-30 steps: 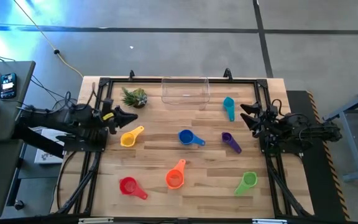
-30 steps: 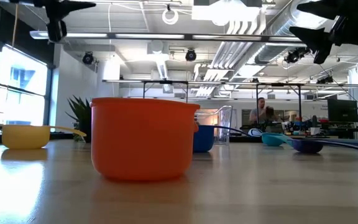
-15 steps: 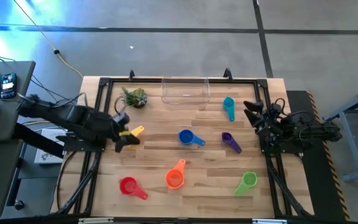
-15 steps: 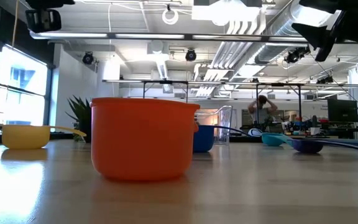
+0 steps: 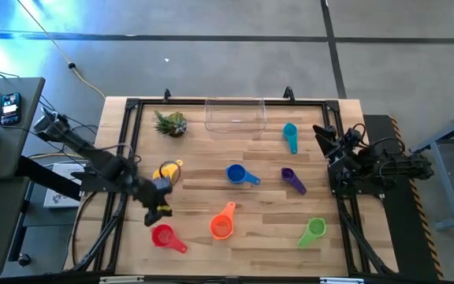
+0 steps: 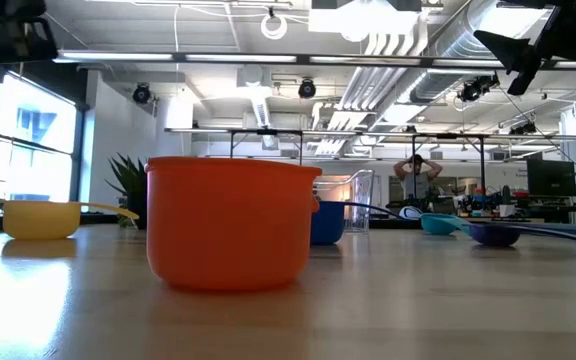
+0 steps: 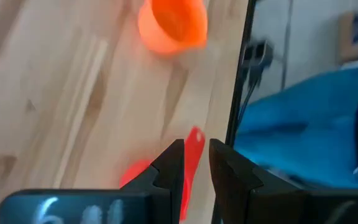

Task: Nest measuring cups in basket
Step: Stack the red measuring cup on the orange measuring cup

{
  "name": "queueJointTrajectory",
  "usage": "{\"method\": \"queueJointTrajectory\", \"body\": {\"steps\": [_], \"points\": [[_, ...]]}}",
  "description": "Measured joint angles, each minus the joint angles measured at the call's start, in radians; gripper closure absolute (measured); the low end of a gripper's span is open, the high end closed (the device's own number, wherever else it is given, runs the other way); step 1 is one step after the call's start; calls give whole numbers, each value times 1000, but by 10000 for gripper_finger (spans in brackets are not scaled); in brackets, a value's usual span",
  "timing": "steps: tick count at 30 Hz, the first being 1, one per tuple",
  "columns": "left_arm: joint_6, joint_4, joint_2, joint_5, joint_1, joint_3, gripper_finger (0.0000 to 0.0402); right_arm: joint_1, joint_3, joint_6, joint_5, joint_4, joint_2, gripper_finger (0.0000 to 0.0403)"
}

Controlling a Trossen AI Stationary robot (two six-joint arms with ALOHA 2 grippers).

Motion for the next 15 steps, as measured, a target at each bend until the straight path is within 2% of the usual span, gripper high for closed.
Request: {"method": "queueJointTrajectory", "body": {"steps": [8,15], "points": [[-18,-66,112,-6,-116,0,337,0,0,4,0,-7,0,146],[-25,-80,199,-8,-155,0,337,0,0,7,0,-61,0,146]]}}
